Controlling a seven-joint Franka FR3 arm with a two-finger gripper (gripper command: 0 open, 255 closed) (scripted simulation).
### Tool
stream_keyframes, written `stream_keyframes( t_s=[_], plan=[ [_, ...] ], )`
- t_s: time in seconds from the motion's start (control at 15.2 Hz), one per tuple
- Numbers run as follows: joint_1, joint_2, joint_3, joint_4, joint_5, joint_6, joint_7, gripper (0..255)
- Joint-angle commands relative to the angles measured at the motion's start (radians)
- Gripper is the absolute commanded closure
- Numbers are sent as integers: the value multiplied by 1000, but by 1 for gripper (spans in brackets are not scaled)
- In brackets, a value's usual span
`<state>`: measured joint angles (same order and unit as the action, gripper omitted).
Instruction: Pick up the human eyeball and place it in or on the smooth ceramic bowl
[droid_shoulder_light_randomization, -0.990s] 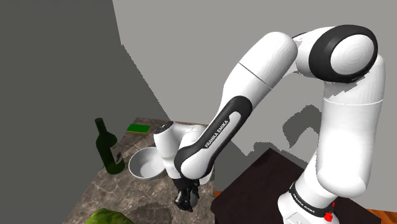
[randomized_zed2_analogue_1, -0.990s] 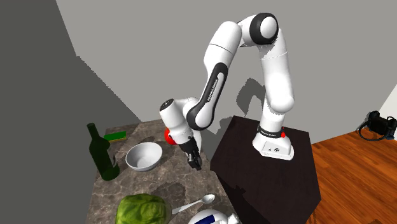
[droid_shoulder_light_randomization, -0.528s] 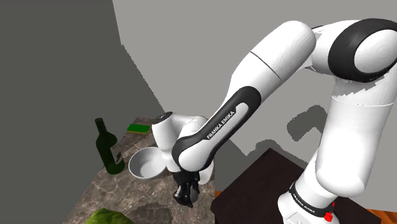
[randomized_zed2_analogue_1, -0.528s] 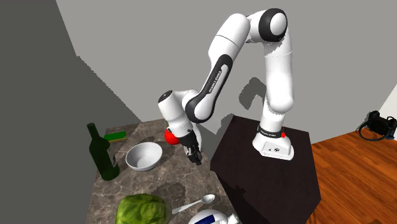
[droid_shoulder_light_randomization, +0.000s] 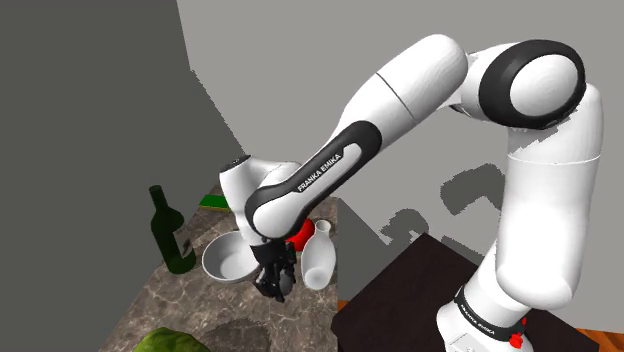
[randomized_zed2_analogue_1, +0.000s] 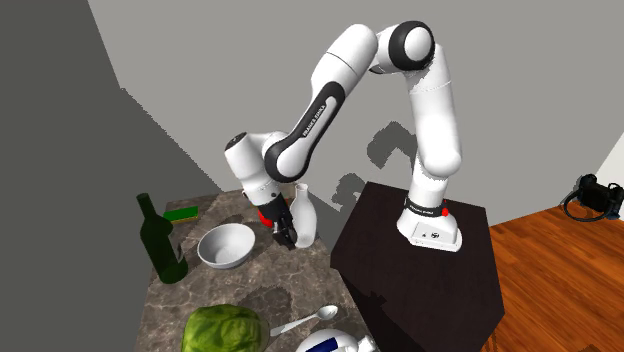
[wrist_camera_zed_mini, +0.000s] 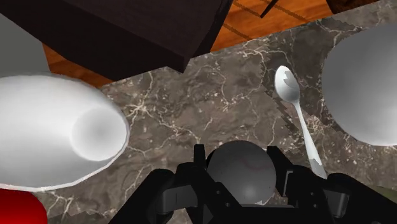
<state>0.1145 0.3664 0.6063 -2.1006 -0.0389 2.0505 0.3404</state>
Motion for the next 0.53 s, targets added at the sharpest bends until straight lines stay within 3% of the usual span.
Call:
stream_keyframes(
  t_s=[0.0,0.46],
  plan=[
    [8,62,-24,87,-37,-34,0,255],
    [55,280,-97,446,-125,-192,-28,255]
  ],
)
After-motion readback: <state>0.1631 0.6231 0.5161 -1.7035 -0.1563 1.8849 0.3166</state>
